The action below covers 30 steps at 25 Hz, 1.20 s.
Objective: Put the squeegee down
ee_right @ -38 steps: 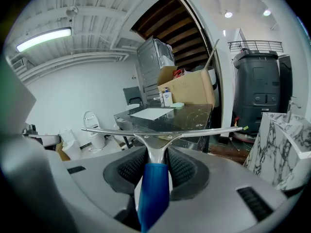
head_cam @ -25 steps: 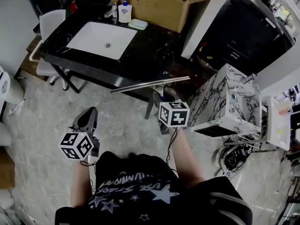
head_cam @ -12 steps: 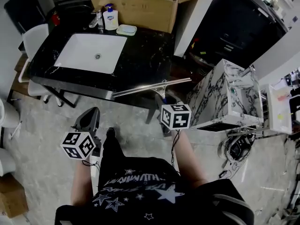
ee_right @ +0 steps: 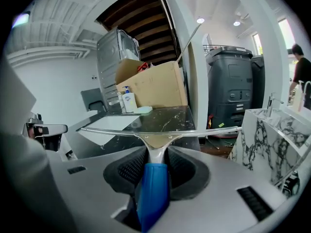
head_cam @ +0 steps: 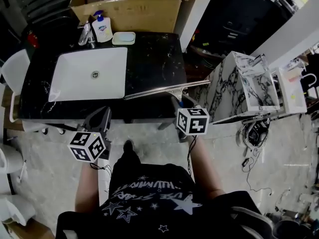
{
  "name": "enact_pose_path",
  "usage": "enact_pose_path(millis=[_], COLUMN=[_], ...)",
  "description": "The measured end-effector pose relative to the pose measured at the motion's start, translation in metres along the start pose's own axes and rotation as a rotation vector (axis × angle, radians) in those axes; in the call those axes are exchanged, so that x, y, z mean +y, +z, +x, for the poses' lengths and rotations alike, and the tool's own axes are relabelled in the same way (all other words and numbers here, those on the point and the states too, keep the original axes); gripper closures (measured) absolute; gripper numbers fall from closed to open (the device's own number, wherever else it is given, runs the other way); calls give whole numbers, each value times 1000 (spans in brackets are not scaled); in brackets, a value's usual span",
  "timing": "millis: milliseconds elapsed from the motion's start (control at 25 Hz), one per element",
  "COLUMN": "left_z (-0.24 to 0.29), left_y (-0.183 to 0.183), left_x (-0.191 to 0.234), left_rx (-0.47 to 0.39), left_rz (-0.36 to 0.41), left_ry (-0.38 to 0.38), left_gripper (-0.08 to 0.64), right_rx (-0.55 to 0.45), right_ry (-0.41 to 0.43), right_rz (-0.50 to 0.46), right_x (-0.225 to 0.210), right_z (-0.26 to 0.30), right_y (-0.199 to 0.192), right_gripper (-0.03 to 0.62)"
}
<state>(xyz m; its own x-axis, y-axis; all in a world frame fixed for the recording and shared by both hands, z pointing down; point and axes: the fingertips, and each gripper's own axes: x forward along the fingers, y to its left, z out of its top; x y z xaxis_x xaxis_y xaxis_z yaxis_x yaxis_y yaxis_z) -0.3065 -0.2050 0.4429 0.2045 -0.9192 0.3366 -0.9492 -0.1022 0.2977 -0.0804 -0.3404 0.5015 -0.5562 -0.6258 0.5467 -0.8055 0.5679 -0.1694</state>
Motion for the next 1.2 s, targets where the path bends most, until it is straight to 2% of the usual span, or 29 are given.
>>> enact_pose_path(millis=[200,560,920,1200], left_z=[27,62,98,115], left_y=[23,43,53,53], left_x=[38,86,114,125], left_rx=[22,58,87,102], left_rz=[16,29,34,30], left_ry=[-71,-163,-228,-256], left_gripper=[541,541,541,541], right_rx=[8,31,58,93], right_ry=[-81,-194,-260,-279], right_rz=[48,101,109,107], right_x=[9,21,21,19], right_z=[27,66,99,117], right_y=[14,26,34,31], right_gripper=[449,449,449,449])
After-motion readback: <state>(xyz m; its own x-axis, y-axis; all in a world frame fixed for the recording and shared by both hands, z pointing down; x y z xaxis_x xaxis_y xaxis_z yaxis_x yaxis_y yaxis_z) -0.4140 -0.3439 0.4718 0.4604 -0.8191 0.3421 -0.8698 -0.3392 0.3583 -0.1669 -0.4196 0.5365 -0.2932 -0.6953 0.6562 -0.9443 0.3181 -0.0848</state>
